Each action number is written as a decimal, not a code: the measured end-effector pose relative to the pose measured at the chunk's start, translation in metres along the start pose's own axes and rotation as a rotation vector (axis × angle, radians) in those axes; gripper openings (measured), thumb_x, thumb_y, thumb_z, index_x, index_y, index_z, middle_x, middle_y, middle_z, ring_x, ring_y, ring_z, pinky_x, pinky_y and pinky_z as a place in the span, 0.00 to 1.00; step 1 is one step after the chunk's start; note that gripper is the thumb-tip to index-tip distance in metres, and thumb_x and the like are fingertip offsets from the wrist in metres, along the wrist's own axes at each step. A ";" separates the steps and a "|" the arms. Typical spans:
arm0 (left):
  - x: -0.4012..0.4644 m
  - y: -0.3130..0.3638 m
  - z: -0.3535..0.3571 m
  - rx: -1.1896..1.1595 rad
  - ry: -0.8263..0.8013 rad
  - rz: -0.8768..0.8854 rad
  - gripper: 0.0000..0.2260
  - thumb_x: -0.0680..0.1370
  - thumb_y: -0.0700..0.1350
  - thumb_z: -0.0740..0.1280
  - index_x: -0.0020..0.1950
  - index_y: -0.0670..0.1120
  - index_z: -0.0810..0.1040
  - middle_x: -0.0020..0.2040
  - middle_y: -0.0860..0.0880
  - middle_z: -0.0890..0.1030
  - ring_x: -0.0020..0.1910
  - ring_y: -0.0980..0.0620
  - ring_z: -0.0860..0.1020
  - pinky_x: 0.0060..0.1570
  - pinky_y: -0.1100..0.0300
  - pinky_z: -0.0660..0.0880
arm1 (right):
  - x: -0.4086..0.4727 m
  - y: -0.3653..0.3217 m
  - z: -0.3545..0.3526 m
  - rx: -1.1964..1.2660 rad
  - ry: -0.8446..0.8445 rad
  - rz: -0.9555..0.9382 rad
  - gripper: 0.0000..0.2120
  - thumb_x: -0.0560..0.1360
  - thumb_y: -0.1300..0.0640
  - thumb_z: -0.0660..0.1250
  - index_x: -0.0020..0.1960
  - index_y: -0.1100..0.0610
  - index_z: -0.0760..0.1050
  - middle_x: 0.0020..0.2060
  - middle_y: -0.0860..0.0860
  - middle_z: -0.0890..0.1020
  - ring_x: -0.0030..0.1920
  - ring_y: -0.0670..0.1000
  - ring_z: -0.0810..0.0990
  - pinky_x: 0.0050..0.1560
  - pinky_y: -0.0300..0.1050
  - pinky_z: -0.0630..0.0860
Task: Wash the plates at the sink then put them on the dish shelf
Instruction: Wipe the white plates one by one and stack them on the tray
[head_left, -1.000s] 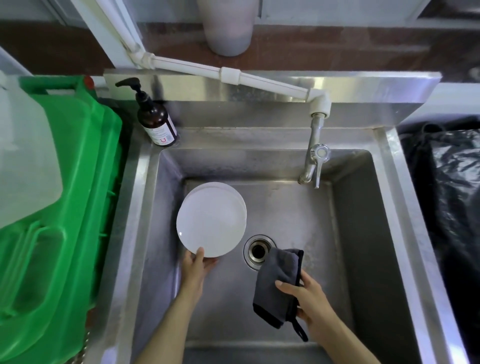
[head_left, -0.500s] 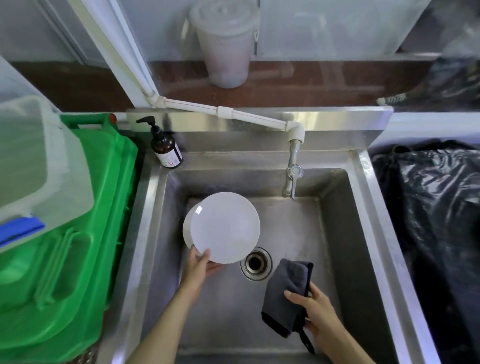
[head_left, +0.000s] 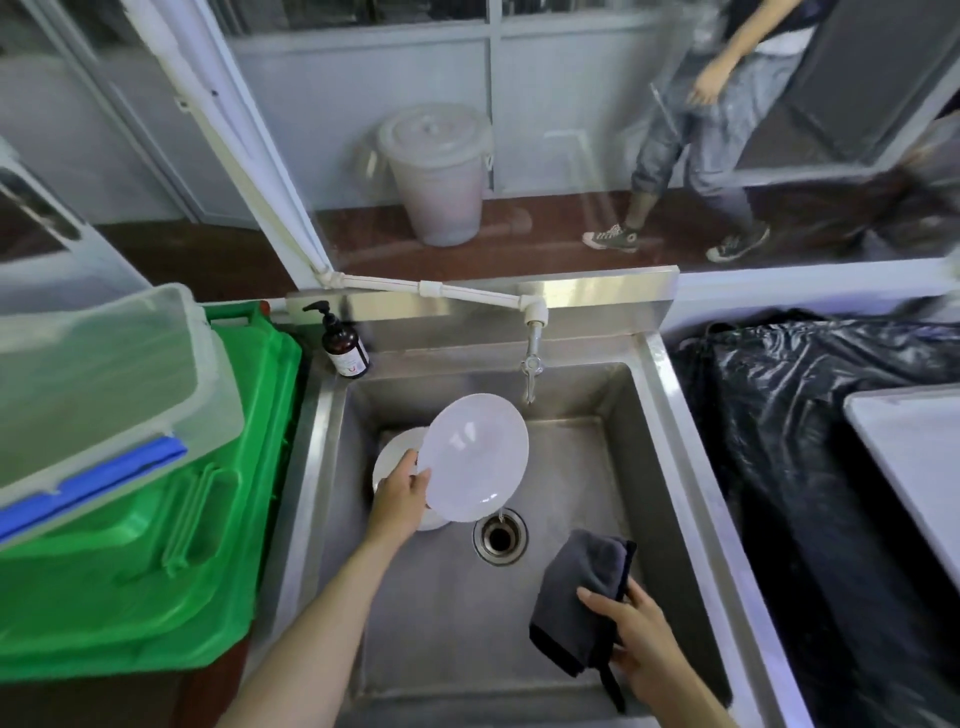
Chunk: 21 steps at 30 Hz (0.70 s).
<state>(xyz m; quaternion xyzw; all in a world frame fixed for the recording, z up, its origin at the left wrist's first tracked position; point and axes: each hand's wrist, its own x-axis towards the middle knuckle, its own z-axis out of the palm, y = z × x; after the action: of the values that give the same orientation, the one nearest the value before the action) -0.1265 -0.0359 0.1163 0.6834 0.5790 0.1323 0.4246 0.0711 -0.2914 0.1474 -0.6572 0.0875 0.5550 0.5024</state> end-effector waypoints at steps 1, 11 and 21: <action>-0.006 0.007 -0.001 0.054 0.001 0.031 0.04 0.84 0.43 0.60 0.50 0.46 0.71 0.41 0.45 0.79 0.43 0.39 0.79 0.34 0.58 0.68 | -0.003 0.002 -0.004 0.006 0.004 -0.002 0.18 0.73 0.71 0.75 0.57 0.54 0.80 0.45 0.55 0.88 0.49 0.61 0.85 0.46 0.53 0.83; -0.048 0.049 -0.007 0.472 -0.022 0.323 0.07 0.86 0.45 0.57 0.63 0.48 0.71 0.44 0.37 0.80 0.46 0.34 0.78 0.41 0.45 0.73 | -0.026 0.023 -0.023 0.068 0.020 -0.063 0.18 0.73 0.69 0.77 0.57 0.52 0.80 0.48 0.57 0.88 0.51 0.62 0.86 0.37 0.48 0.81; -0.071 0.077 -0.026 0.844 0.010 0.531 0.09 0.86 0.42 0.56 0.64 0.47 0.72 0.42 0.40 0.83 0.43 0.36 0.80 0.35 0.50 0.68 | -0.038 0.035 -0.013 0.102 -0.030 -0.117 0.18 0.73 0.65 0.78 0.61 0.56 0.80 0.51 0.57 0.88 0.55 0.60 0.86 0.60 0.64 0.82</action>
<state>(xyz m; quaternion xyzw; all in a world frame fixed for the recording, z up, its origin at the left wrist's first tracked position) -0.1122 -0.0867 0.2106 0.9187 0.3903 -0.0067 0.0599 0.0422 -0.3348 0.1575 -0.6264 0.0694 0.5291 0.5681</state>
